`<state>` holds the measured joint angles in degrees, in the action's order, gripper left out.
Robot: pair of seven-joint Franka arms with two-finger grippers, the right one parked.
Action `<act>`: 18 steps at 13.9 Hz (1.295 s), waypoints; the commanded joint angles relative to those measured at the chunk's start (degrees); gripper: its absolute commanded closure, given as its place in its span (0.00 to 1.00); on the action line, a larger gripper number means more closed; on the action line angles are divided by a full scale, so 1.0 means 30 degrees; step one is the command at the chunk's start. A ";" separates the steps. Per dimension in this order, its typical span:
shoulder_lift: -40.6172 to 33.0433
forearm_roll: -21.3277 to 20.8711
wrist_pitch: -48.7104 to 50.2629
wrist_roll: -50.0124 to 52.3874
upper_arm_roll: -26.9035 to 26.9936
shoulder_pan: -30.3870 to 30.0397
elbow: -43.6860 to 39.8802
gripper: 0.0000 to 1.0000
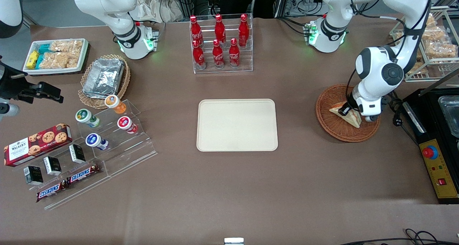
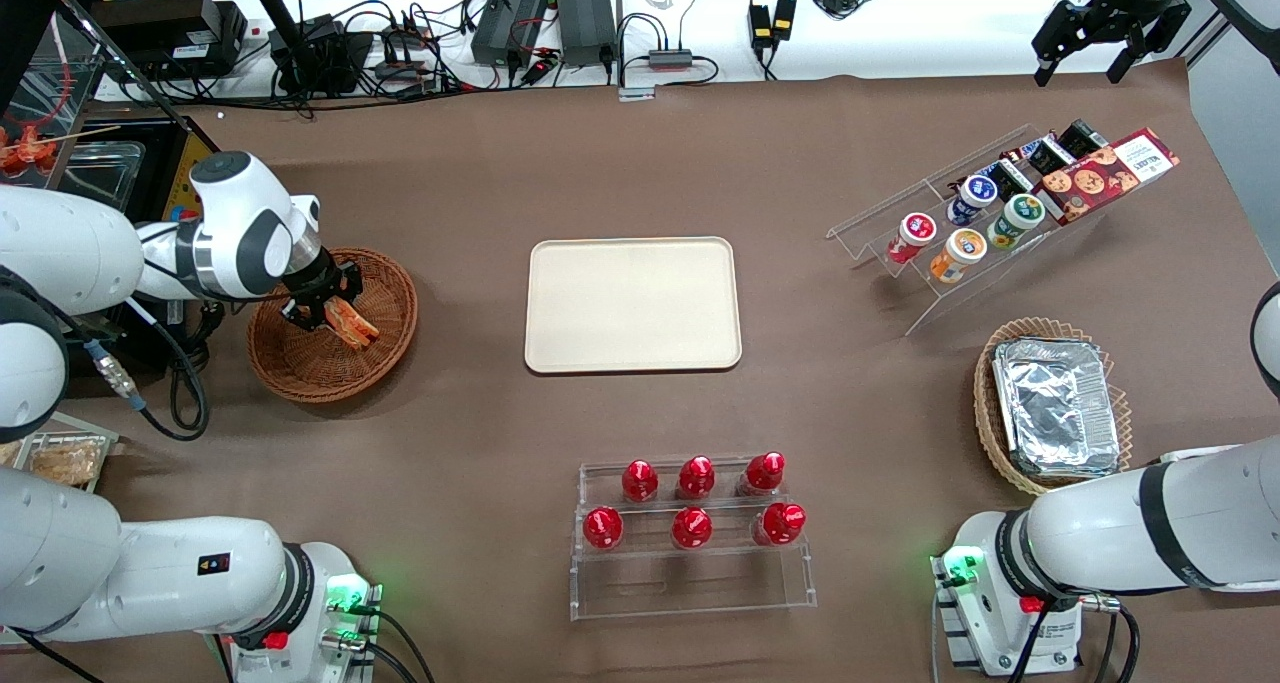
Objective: Place sandwich from basket to tray
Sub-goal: 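Close the left gripper on the sandwich and lift it from the basket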
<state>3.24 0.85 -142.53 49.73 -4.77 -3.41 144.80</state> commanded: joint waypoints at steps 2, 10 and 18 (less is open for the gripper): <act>-0.1808 -0.0311 0.2945 -0.1043 -0.0049 0.0023 -0.0864 0.68; -0.3159 -0.0165 0.5411 -0.4741 -0.2093 0.0111 -0.2329 0.68; -0.1055 0.0832 0.5411 -0.4390 -0.7515 0.0111 -0.5253 0.68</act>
<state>-3.98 2.79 -127.85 36.44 -25.25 -2.77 134.23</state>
